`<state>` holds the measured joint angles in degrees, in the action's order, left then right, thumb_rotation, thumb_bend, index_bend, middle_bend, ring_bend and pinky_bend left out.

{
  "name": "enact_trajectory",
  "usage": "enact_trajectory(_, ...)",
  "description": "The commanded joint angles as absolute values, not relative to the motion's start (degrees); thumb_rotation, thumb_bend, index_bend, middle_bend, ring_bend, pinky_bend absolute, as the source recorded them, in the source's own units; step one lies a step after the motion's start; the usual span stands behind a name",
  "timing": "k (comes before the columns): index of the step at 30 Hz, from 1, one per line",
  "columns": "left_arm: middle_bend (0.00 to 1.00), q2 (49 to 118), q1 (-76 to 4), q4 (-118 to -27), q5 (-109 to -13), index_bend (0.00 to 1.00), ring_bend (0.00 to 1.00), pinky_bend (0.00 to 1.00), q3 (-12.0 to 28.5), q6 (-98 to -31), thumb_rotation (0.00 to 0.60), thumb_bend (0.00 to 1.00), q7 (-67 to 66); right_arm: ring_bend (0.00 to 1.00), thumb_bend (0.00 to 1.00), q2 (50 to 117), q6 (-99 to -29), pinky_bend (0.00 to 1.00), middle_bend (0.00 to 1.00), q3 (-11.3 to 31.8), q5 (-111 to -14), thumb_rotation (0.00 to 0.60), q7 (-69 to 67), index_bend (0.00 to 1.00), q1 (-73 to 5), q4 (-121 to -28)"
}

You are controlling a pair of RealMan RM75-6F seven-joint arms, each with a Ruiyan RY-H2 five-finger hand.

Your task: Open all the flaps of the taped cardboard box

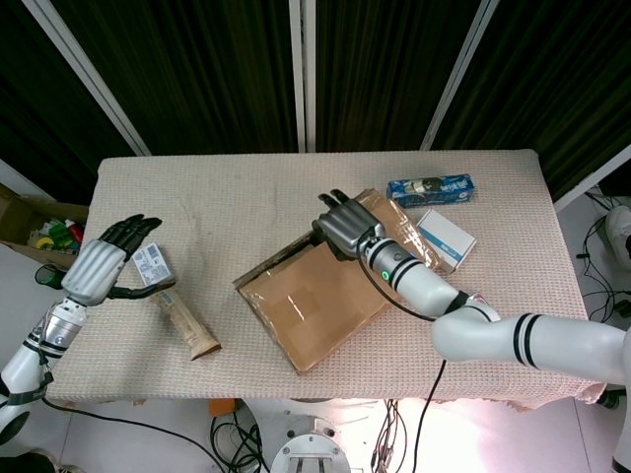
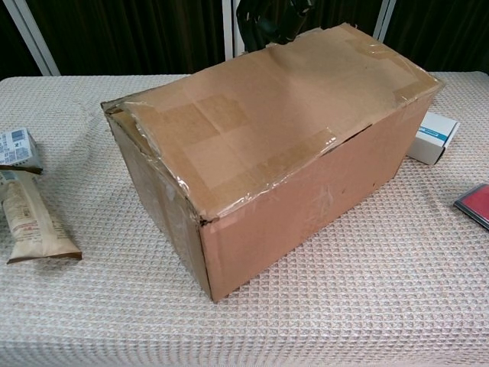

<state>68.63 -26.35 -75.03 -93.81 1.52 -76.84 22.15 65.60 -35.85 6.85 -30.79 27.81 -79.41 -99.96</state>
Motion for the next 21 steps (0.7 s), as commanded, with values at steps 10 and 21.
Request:
enact_trajectory(10, 0.09, 68.39, -26.34, -76.14, -94.07, 0.06, 0.05, 0.16, 1.34, -76.81, 0.000, 0.04, 21.15, 0.04, 0.76, 59.15, -37.80, 0.00, 0.52, 6.33, -31.23, 0.600, 25.91, 0.53, -79.65, -106.78)
enact_trajectory(21, 0.09, 68.26, -26.63, -77.44, -94.36, 0.06, 0.05, 0.16, 1.28, -76.46, 0.000, 0.04, 19.75, 0.04, 0.76, 47.82, -41.07, 0.00, 0.52, 6.80, -38.07, 0.600, 23.41, 0.53, -74.73, -118.88)
